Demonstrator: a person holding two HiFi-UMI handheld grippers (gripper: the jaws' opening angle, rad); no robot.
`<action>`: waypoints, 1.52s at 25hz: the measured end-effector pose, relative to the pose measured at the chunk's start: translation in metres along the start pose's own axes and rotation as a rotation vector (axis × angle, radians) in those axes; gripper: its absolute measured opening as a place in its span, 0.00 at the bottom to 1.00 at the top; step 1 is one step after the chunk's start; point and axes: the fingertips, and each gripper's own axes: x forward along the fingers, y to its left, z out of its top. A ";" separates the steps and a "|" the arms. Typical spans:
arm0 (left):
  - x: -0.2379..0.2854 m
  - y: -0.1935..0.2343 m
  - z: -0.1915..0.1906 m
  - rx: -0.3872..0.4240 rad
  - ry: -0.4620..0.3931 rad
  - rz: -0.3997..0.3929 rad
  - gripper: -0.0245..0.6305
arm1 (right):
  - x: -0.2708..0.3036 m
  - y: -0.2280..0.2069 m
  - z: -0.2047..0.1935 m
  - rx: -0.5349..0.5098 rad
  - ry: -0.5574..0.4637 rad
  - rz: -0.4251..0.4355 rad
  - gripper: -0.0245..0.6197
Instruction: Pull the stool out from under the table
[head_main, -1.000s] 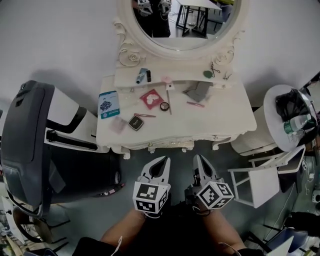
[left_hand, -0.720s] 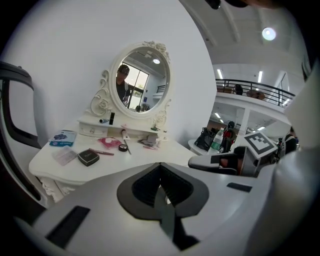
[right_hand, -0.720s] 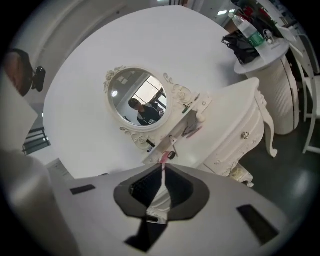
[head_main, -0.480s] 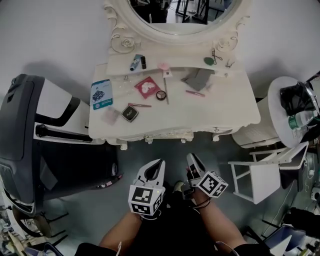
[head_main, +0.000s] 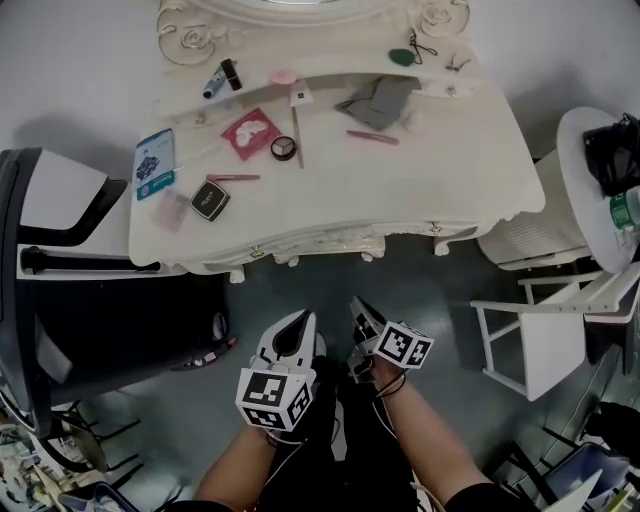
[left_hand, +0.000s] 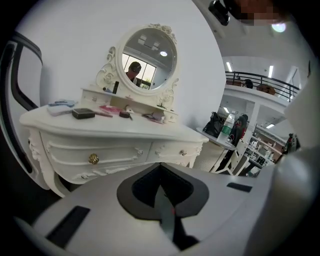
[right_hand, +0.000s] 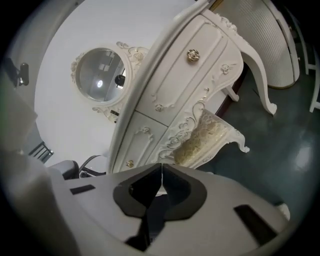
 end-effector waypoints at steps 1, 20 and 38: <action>0.005 0.000 -0.011 -0.007 0.015 -0.008 0.04 | 0.005 -0.014 -0.004 -0.005 0.005 -0.009 0.06; 0.129 0.045 -0.165 0.087 0.180 -0.146 0.05 | 0.172 -0.202 -0.004 0.285 -0.201 0.157 0.64; 0.164 0.099 -0.215 0.116 0.243 -0.166 0.04 | 0.211 -0.213 0.024 0.173 -0.267 0.570 0.68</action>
